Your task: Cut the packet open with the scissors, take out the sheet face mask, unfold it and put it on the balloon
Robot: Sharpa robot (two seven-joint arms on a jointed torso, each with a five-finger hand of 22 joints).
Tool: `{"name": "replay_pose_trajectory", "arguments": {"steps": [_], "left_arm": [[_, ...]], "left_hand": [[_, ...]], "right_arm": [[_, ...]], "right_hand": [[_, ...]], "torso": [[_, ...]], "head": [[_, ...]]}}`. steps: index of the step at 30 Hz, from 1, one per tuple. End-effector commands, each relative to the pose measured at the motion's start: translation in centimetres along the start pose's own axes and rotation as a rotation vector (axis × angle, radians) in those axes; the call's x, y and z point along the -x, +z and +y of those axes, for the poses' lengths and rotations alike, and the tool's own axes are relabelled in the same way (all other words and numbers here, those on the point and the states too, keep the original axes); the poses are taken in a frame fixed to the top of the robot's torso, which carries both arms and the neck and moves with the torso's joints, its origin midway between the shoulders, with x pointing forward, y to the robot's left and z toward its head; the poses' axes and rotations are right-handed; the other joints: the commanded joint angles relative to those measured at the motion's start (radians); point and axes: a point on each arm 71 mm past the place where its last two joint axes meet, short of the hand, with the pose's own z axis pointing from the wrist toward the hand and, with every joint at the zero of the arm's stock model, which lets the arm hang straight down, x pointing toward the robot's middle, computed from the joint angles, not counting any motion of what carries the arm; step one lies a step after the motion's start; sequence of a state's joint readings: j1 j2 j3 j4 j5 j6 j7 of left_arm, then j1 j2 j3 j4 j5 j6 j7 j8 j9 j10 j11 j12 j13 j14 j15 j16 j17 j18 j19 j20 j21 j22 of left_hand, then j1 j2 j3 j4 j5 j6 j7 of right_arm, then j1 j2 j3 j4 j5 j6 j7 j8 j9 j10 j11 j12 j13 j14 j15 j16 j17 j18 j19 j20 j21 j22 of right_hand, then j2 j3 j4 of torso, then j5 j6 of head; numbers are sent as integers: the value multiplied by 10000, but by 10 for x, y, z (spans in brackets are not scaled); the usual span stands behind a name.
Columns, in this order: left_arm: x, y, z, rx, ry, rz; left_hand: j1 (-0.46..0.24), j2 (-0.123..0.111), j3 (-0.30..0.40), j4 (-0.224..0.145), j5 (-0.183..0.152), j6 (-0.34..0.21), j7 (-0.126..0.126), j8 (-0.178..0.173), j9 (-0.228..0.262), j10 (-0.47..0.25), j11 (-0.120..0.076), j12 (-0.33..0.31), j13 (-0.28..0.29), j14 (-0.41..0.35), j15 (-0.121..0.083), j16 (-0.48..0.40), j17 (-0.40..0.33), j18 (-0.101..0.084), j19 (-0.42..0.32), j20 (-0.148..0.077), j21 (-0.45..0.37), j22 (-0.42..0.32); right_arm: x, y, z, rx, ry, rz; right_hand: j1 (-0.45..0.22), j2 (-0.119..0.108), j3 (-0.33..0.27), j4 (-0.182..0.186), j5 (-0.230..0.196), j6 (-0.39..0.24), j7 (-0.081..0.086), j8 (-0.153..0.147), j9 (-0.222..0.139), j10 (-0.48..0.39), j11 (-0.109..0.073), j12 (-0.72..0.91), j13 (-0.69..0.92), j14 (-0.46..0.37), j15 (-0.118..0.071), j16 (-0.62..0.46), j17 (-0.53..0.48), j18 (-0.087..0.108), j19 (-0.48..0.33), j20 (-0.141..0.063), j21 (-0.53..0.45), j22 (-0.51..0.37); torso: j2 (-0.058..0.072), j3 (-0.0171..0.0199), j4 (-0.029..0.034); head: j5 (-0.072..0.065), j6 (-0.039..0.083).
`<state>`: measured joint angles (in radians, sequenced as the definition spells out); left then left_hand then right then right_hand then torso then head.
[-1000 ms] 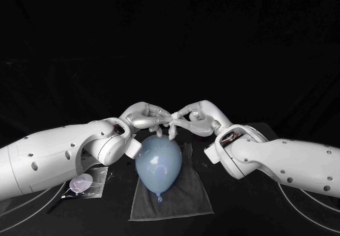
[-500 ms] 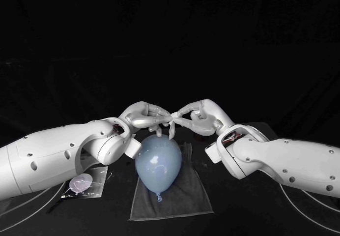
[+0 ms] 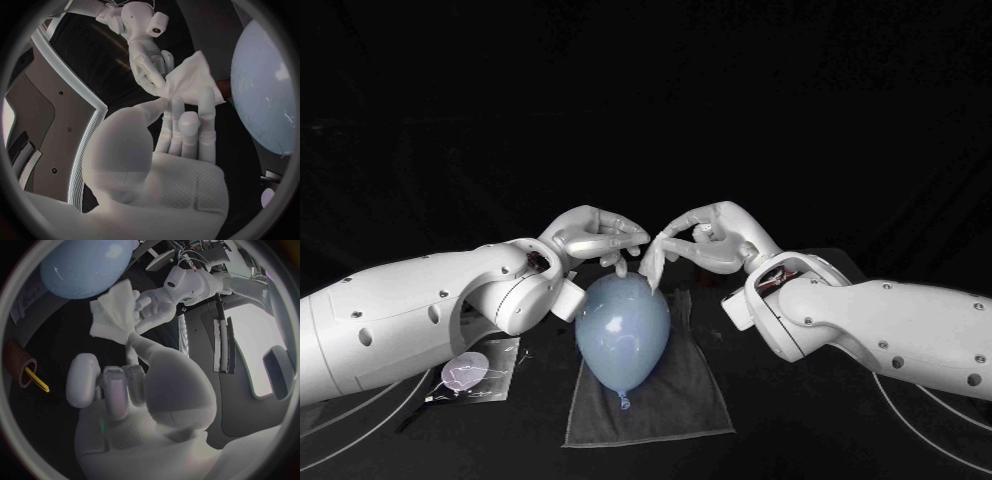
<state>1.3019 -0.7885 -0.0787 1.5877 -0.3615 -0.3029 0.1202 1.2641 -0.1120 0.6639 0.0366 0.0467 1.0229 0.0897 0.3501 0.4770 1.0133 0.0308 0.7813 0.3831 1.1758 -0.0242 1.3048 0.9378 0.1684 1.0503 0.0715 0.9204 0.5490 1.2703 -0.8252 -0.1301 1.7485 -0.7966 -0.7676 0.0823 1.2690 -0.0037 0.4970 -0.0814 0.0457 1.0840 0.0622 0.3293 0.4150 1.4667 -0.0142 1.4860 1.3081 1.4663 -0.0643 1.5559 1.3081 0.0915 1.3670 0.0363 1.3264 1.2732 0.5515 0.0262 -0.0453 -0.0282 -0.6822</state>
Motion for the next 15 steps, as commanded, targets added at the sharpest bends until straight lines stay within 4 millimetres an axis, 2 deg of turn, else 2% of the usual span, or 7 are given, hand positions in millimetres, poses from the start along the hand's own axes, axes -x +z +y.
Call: {"name": "replay_pose_trajectory", "arguments": {"steps": [1, 9, 15], "left_arm": [[0, 0, -1, -101, -91, 69], [1, 0, -1, -84, -86, -4], [0, 0, 0, -2, -23, 1]], "left_hand": [[-83, 0, 3, 41, 16, 46, -47, 37, 1342, 44, -37, 26, 9, -2, -1, 7, 2, 143, -75, 29, 33, 1], [-19, 91, 42, -28, 18, 36, -55, 42, 1360, 14, -63, 40, 39, -13, -18, 6, 0, 149, -76, 24, 28, -2], [16, 62, 48, -109, 18, 25, -42, 46, 1375, -17, -61, 51, 63, -29, -25, 1, -22, 150, -71, 17, 36, 2]], "right_arm": [[0, 0, -1, -67, -78, 99], [1, -1, -1, -94, -101, 168], [1, -2, -1, -68, -90, 253]], "right_hand": [[-59, 63, 110, -40, 31, 27, -52, 471, 587, 726, -35, 61, 1897, 1001, -89, 48, 2514, -130, 47, 15, 56, 20], [-123, 45, 215, -107, 31, 0, -50, 519, 648, 728, -34, 60, 1903, 1001, -86, 48, 2514, -131, 48, 16, 61, 33], [-147, 33, 253, -136, 30, -11, -50, 537, 671, 733, -34, 69, 1914, 1001, -85, 48, 2514, -132, 49, 17, 63, 38]], "torso": [[4, -2, -3], [0, 2, -3], [3, 5, -6]], "head": [[6, 0], [15, 0], [12, 4]]}}
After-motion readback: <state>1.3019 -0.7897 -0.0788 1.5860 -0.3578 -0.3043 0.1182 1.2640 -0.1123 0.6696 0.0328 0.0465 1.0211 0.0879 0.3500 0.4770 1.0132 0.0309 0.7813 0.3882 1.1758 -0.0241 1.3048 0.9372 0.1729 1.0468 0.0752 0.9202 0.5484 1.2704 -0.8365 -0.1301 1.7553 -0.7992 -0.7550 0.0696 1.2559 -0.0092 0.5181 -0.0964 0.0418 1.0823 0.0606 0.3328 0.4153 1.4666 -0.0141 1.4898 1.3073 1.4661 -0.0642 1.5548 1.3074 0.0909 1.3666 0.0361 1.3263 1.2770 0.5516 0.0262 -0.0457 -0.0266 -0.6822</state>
